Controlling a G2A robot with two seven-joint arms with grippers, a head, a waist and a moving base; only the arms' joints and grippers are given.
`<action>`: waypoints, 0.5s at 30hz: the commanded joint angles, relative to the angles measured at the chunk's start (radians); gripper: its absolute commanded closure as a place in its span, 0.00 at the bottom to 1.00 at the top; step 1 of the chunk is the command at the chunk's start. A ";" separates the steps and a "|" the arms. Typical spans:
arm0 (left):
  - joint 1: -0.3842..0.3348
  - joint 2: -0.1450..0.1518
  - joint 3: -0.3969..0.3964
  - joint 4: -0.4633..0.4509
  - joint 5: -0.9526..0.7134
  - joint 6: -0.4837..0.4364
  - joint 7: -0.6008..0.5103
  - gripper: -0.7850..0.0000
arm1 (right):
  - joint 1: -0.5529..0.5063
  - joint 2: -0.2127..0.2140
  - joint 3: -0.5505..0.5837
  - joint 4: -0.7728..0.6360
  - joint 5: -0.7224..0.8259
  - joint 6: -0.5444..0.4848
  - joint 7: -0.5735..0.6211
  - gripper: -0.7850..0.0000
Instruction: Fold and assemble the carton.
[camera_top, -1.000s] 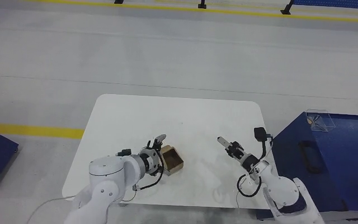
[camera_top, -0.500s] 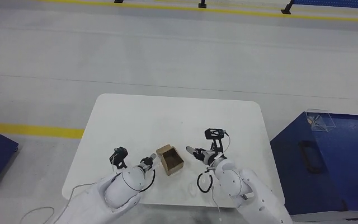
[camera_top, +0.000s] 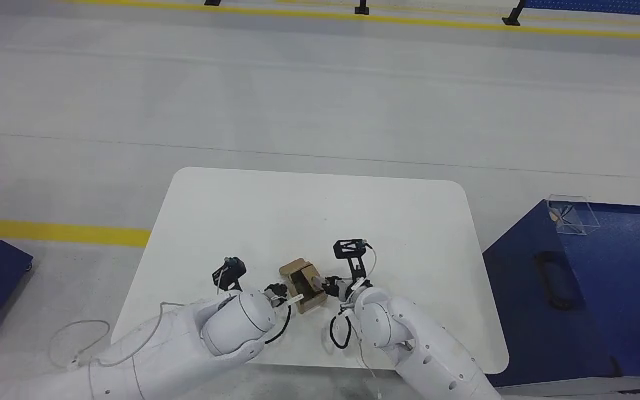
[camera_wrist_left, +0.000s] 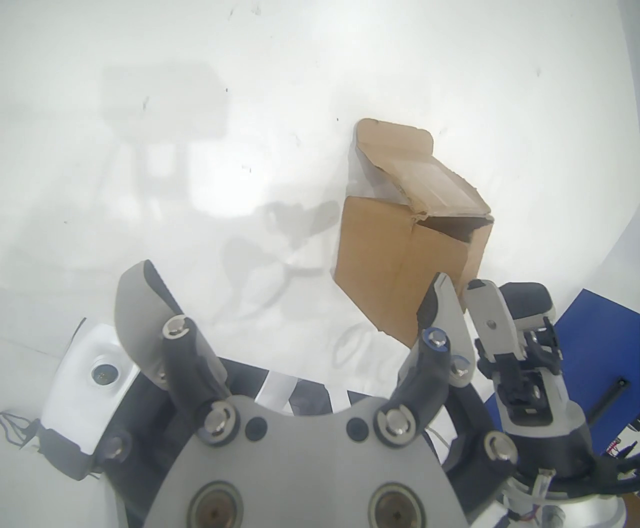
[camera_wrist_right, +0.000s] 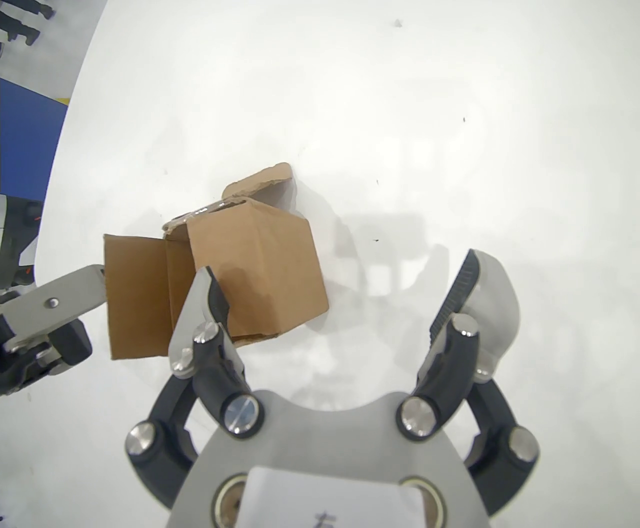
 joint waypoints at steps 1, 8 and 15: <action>0.010 -0.014 -0.001 0.004 -0.003 0.000 0.018 0.00 | 0.006 -0.008 -0.012 0.016 -0.002 0.005 -0.005 0.00; 0.044 -0.067 -0.001 0.056 0.070 0.000 -0.032 0.00 | 0.013 -0.025 -0.018 0.042 -0.006 0.017 -0.023 0.00; 0.056 -0.119 -0.001 0.155 0.161 0.000 -0.129 0.00 | 0.020 -0.035 -0.004 0.069 -0.018 0.020 -0.032 0.00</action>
